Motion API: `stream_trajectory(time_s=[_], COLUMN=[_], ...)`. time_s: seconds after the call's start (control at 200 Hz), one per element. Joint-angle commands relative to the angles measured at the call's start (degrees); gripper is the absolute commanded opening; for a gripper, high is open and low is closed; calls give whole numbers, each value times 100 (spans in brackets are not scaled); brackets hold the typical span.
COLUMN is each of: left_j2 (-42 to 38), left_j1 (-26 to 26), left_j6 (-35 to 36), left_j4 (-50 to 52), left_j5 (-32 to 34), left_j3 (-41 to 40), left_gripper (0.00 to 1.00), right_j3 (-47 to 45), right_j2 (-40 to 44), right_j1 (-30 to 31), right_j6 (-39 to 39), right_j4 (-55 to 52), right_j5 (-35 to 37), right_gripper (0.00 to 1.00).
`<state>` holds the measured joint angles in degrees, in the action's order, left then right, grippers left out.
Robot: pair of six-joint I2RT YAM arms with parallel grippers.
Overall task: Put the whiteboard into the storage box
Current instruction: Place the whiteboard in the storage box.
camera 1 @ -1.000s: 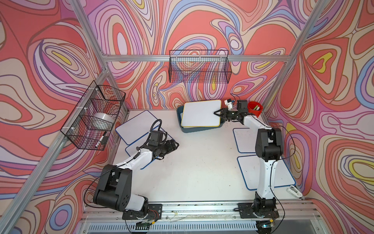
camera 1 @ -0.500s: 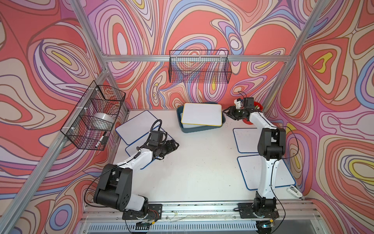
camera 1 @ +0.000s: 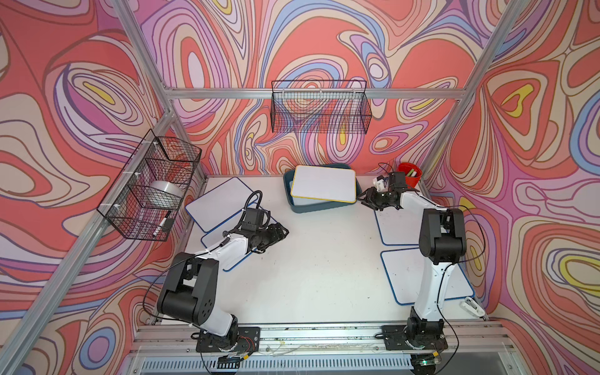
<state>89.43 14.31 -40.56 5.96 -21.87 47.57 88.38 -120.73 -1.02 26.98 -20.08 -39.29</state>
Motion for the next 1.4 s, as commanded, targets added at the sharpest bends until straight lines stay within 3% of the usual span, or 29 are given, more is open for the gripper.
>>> stream_trajectory(time_s=[0.0, 0.351, 0.826, 0.907, 1.042, 1.187, 1.397], left_j2=[216, 367, 389, 348, 296, 262, 198], left_j1=[88, 239, 257, 257, 257, 253, 265], left_j6=[-19, -10, 20, 54, 37, 13, 32], left_j4=[-45, -4, 2, 43, 27, 28, 72], left_j5=[-57, 11, 32, 50, 73, 58, 89], left_j3=[237, 332, 398, 384, 317, 297, 297], left_gripper=[80, 80, 80, 80, 80, 80, 80], right_j3=[-154, 154, 1972, 2194, 2580, 3016, 3685], right_j2=[242, -215, -1588, -1777, -2058, -2272, -2516], right_j1=[139, 277, 276, 277, 308, 312, 313], right_j6=[136, 430, 103, 116, 124, 32, -315], right_j4=[450, 797, -73, -115, -180, -317, -866], right_j5=[-354, -562, 38, 68, 105, 204, 364], right_gripper=[42, 31, 30, 25, 5, 0, 1])
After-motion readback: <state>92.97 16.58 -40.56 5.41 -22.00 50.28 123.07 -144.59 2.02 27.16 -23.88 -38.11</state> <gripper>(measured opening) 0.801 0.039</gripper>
